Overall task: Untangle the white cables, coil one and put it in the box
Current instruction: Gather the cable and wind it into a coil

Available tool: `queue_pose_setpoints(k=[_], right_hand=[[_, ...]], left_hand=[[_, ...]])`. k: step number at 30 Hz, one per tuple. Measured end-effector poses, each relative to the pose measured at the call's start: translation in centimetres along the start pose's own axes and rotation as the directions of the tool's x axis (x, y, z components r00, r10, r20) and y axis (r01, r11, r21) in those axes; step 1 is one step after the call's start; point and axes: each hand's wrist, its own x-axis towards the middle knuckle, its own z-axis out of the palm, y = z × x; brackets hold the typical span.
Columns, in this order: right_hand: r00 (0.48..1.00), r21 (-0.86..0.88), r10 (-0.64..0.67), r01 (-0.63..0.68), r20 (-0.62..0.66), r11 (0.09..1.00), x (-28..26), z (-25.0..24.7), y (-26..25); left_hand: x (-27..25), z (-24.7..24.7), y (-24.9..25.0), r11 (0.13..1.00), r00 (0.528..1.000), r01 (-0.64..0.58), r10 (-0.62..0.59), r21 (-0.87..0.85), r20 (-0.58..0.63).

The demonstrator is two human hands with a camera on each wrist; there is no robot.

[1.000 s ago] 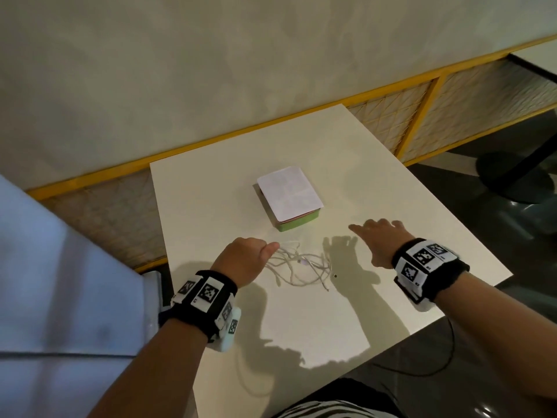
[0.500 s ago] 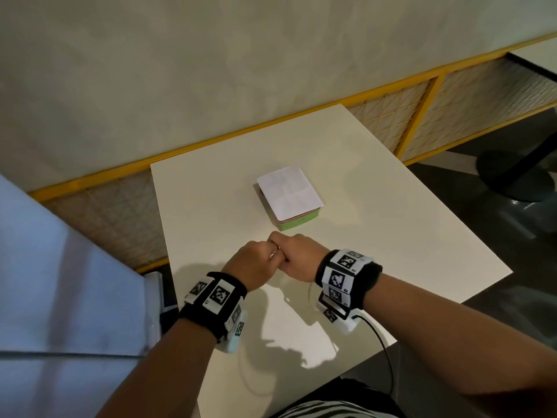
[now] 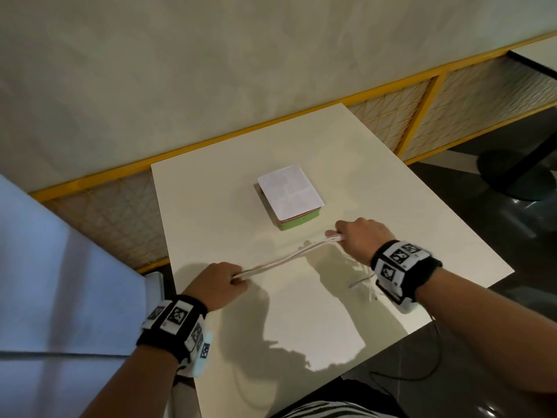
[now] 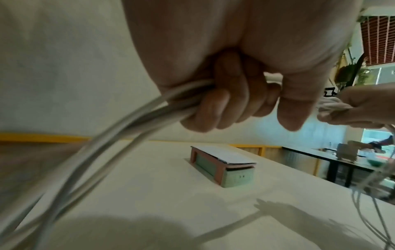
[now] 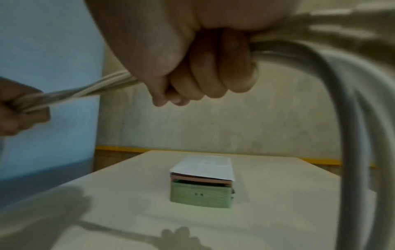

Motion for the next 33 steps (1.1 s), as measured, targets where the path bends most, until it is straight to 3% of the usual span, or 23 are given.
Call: queue_pose_setpoints(k=[4,8,11,15,17,19,21,25,28,30,33], right_hand=[[0.993,-0.093,0.079,-0.087,-0.085,0.992,-0.2,-0.3,3.3],[0.986,-0.104,0.138,-0.148,-0.097,0.984,0.4,0.6,4.8],[0.985,-0.075,0.171,-0.172,-0.018,0.982,0.8,1.8,5.6],[0.985,-0.04,0.12,-0.116,0.12,0.992,0.7,3.4,6.6],[0.975,-0.102,0.122,-0.104,0.185,0.989,0.7,4.0,6.7],[0.966,-0.212,0.071,-0.017,0.249,0.977,0.3,4.1,5.7],[0.953,-0.217,-0.063,0.131,0.297,0.967,-0.6,2.8,3.2],[0.903,0.1,-0.371,0.358,0.218,0.928,-2.0,0.7,-4.7],[0.914,0.202,-0.364,0.327,0.182,0.923,-1.6,1.6,-8.6],[0.944,0.101,-0.31,0.299,0.113,0.949,-1.2,2.0,-9.3],[0.95,-0.06,-0.308,0.31,0.047,0.949,-1.0,1.4,-9.4]], left_hand=[[-0.3,0.2,-1.3,0.999,0.994,0.038,-0.038,-0.003,-0.106],[0.1,0.1,-0.4,0.998,0.99,0.053,-0.047,0.046,-0.131],[0.5,0.4,0.9,0.993,0.992,0.055,-0.043,0.102,-0.114],[0.6,1.0,2.0,0.983,0.999,0.044,-0.038,0.177,-0.038],[0.6,1.2,2.8,0.975,1.0,0.024,-0.019,0.22,-0.025],[0.6,1.3,3.8,0.958,1.0,0.005,0.0,0.286,-0.016],[0.7,1.6,4.9,0.934,1.0,-0.008,0.011,0.357,-0.007],[1.3,2.5,6.8,0.926,0.999,-0.036,0.041,0.375,-0.008],[1.8,2.8,7.5,0.928,0.991,-0.084,0.114,0.363,-0.064],[1.8,2.5,7.5,0.943,0.985,-0.084,0.128,0.323,-0.116],[1.5,2.0,7.6,0.963,0.978,-0.097,0.139,0.253,-0.153]])
